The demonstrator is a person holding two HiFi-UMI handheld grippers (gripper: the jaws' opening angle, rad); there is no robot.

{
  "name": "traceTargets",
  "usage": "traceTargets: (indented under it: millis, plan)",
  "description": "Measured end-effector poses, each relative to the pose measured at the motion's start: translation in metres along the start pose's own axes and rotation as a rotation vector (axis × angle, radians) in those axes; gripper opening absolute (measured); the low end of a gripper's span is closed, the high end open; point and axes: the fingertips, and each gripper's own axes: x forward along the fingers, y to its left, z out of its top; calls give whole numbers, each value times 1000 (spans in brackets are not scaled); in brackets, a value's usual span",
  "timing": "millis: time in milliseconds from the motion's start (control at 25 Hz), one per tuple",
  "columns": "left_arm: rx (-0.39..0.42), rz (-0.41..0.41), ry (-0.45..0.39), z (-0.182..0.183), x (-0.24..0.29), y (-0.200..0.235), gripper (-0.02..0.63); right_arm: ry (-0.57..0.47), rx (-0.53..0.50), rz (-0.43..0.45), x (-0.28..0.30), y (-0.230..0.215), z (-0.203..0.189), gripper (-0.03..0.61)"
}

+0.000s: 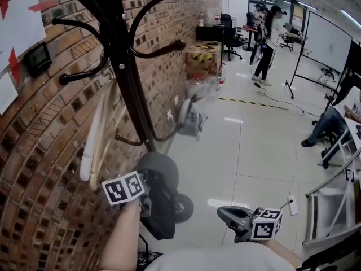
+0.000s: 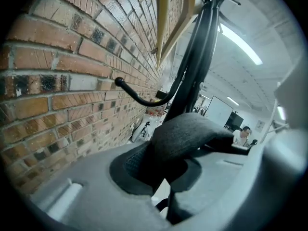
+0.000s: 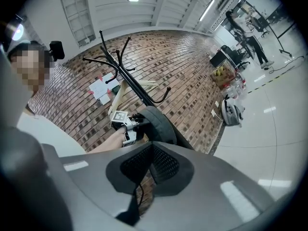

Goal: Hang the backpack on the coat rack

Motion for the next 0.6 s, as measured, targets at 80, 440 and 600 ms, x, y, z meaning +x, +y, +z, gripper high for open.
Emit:
traceTargets:
  millis: [80,440,600]
  plan:
    - [-1,6,8,-7,5,4,25,6,7,-5,2,-3,0,0]
    - [26,16,46,-53,20,13,28,27,27,4,13,-14,-4,-1]
    - [59,12,31,-60,25,13,32,26,39,14,17,-17,-9,-2]
